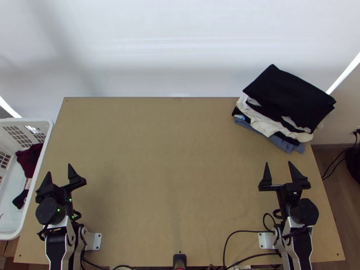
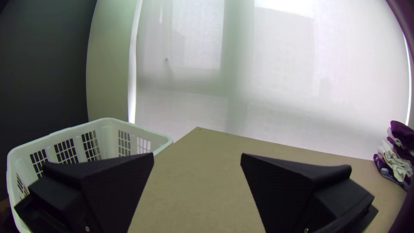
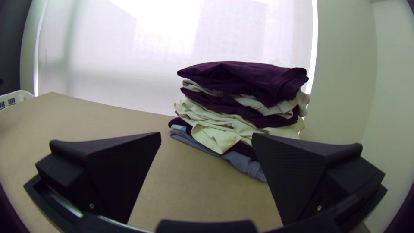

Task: Fold the t-shirt

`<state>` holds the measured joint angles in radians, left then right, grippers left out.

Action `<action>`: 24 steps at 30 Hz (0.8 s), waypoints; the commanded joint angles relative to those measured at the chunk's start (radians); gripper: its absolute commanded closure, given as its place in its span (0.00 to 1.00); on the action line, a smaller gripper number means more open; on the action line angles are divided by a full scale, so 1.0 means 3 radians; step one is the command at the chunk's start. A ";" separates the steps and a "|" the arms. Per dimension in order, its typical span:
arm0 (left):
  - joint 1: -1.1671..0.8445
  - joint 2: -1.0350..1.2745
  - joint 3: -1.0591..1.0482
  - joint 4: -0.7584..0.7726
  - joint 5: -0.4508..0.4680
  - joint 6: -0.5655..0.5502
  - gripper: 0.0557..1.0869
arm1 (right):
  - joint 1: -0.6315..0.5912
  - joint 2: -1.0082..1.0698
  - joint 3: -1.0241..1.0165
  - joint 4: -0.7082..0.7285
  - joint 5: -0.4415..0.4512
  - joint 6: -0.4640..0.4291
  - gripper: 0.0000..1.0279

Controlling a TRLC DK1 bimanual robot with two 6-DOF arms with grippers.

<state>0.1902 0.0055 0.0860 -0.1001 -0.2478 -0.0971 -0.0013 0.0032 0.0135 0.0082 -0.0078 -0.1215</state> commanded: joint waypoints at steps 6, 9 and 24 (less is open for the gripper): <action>0.0471 0.0084 0.0240 0.0170 -0.0002 0.0037 0.05 | -0.0016 -0.0016 -0.0020 -0.0058 0.0016 -0.0045 0.04; 0.0578 0.0554 0.0741 0.0012 -0.0008 -0.0101 0.05 | -0.0016 -0.0021 -0.0014 -0.0058 0.0016 -0.0045 0.04; 0.2485 0.3791 0.3405 -0.1313 0.1767 -0.0735 0.05 | -0.0016 -0.0021 -0.0020 -0.0058 0.0016 -0.0045 0.04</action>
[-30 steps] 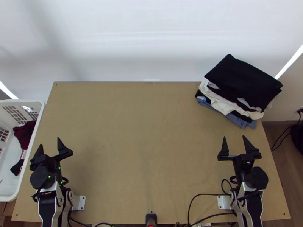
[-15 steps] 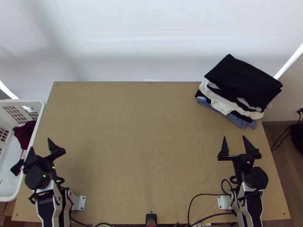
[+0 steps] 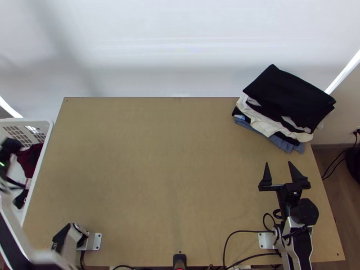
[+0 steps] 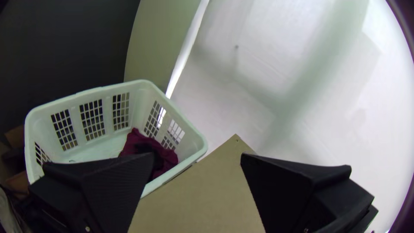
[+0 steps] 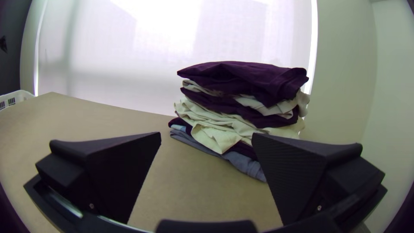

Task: Fold the t-shirt

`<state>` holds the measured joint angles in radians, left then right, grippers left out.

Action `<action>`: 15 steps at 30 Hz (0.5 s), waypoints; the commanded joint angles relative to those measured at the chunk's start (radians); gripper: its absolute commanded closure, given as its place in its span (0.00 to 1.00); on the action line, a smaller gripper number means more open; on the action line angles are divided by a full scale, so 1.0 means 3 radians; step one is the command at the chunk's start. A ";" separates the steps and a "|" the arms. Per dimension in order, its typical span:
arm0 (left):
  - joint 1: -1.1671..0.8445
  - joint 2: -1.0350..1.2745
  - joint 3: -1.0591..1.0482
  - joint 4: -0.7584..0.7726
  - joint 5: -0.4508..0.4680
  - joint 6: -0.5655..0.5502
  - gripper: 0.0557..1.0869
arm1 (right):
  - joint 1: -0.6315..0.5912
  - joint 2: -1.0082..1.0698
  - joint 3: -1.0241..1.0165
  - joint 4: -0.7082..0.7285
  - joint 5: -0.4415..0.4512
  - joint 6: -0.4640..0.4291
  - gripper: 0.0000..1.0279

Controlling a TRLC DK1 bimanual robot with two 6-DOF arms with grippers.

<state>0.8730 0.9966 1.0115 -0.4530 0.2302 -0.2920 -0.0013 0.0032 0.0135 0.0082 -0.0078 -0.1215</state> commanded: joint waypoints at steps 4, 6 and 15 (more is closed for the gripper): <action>0.0557 0.1316 0.0867 -0.0377 0.0526 -0.0090 0.05 | -0.0016 -0.0016 -0.0020 -0.0058 0.0016 -0.0045 0.04; 0.0649 0.1755 0.1195 -0.0617 0.0567 -0.0090 0.05 | -0.0016 -0.0016 -0.0014 -0.0058 0.0016 -0.0045 0.04; 0.0910 0.3177 0.2110 -0.1001 0.0813 -0.0346 0.05 | -0.0016 -0.0016 -0.0020 -0.0058 0.0016 -0.0045 0.04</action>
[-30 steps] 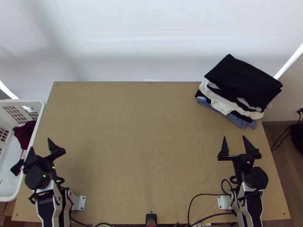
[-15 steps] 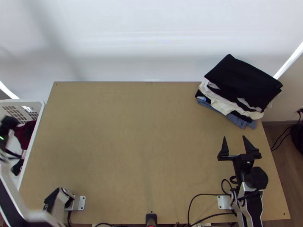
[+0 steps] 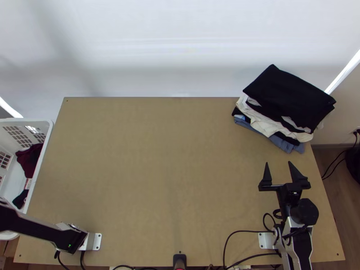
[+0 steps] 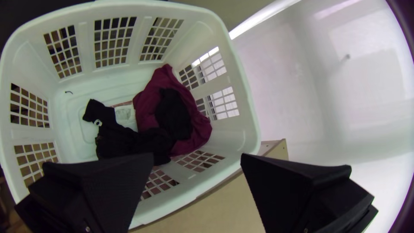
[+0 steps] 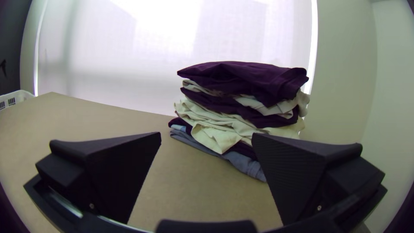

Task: Fold the t-shirt

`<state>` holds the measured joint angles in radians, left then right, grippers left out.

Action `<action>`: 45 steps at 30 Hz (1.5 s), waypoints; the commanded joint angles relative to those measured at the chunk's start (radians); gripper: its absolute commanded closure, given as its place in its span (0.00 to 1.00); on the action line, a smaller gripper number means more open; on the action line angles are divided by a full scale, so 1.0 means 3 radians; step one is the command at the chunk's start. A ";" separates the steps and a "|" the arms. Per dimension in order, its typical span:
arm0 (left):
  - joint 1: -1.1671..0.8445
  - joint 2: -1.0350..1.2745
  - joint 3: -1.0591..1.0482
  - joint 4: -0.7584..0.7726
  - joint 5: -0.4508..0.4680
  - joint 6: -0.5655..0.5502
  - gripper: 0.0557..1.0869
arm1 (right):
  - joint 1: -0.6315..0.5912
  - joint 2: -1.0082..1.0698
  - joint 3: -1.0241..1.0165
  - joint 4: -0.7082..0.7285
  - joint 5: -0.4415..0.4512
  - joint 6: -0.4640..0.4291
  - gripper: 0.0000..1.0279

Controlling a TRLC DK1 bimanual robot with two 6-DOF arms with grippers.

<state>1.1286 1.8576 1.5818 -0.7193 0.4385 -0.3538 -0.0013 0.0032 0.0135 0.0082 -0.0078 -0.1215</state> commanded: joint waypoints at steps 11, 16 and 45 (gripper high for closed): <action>0.0104 0.1948 0.1502 -0.0906 0.0272 -0.0201 0.05 | -0.0016 -0.0016 -0.0020 -0.0058 0.0016 -0.0045 0.04; 0.0073 0.2465 0.1968 -0.0916 0.0267 -0.0017 0.05 | -0.0016 -0.0016 -0.0014 -0.0058 0.0016 -0.0045 0.04; -0.0387 0.3196 0.2183 -0.0599 0.0113 0.0116 0.31 | -0.0016 -0.0016 -0.0014 -0.0058 0.0016 -0.0045 0.04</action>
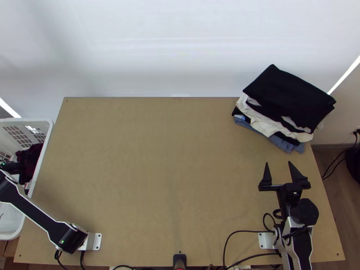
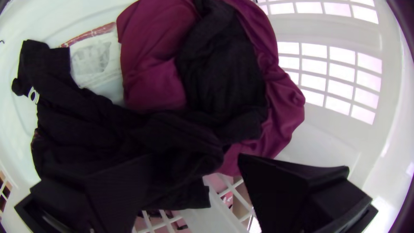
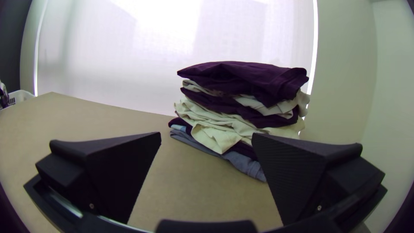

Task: Fold the t-shirt

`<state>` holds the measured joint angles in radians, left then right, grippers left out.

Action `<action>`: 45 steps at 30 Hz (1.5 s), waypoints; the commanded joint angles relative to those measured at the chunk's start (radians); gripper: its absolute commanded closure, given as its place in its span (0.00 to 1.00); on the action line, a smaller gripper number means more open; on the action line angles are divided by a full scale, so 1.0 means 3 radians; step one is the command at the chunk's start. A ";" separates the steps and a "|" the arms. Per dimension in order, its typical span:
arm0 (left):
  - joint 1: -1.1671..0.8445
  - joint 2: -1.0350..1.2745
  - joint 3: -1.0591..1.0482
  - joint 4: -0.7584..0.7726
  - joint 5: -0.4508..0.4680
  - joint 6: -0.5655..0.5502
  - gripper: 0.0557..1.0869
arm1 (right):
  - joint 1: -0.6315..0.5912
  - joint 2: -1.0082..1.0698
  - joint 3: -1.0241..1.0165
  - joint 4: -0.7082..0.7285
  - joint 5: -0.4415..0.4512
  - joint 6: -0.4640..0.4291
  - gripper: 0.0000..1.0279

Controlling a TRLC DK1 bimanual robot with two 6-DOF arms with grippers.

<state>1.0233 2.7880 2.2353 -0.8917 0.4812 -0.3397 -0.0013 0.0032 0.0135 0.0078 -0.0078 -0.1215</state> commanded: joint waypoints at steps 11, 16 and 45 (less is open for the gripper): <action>0.0168 -0.0678 -0.0088 0.0451 -0.0316 -0.0085 0.96 | -0.0016 -0.0021 -0.0014 -0.0057 0.0016 -0.0045 0.04; 0.0250 -0.1225 -0.0083 0.0451 -0.0254 -0.0074 0.96 | -0.0016 -0.0016 -0.0020 -0.0057 0.0016 -0.0045 0.04; -0.0450 -0.4737 -0.0190 0.0472 0.0150 -0.0258 0.96 | -0.0016 -0.0021 -0.0020 -0.0057 0.0016 -0.0045 0.04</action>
<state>0.9375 1.4483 2.1895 -0.7673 0.5125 -0.4042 -0.0013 0.0032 0.0135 0.0082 -0.0078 -0.1215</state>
